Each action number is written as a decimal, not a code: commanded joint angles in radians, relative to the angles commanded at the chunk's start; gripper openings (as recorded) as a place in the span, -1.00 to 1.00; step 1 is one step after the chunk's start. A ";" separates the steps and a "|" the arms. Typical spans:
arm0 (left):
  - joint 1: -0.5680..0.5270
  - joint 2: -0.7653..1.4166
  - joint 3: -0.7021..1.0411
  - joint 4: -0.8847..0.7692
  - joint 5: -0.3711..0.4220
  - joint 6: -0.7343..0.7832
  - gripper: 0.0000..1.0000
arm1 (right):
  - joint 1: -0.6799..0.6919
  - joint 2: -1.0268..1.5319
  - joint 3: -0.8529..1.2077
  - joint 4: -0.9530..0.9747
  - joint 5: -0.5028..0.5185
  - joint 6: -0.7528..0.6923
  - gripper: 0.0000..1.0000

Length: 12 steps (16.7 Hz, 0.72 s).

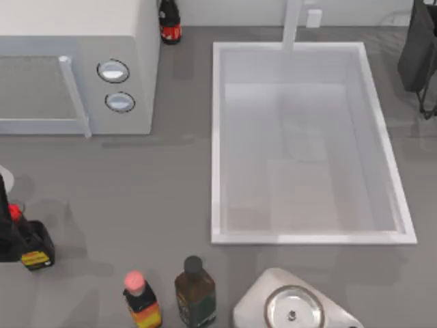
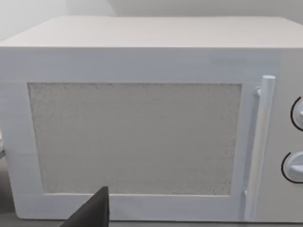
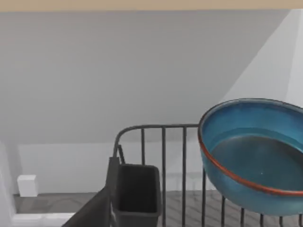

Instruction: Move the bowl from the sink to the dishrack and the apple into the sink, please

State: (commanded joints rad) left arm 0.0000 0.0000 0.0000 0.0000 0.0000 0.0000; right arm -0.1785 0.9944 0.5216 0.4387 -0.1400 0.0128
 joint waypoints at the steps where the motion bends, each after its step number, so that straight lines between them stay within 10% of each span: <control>1: 0.000 0.000 0.000 0.000 0.000 0.000 1.00 | 0.026 -0.061 -0.022 -0.022 -0.004 -0.004 1.00; 12: 0.000 0.000 0.000 0.000 0.000 0.000 1.00 | 0.176 -0.911 -0.459 -0.378 0.090 -0.016 1.00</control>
State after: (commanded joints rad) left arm 0.0000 0.0000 0.0000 0.0000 0.0000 0.0000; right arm -0.0030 0.0835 0.0630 0.0612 -0.0496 -0.0029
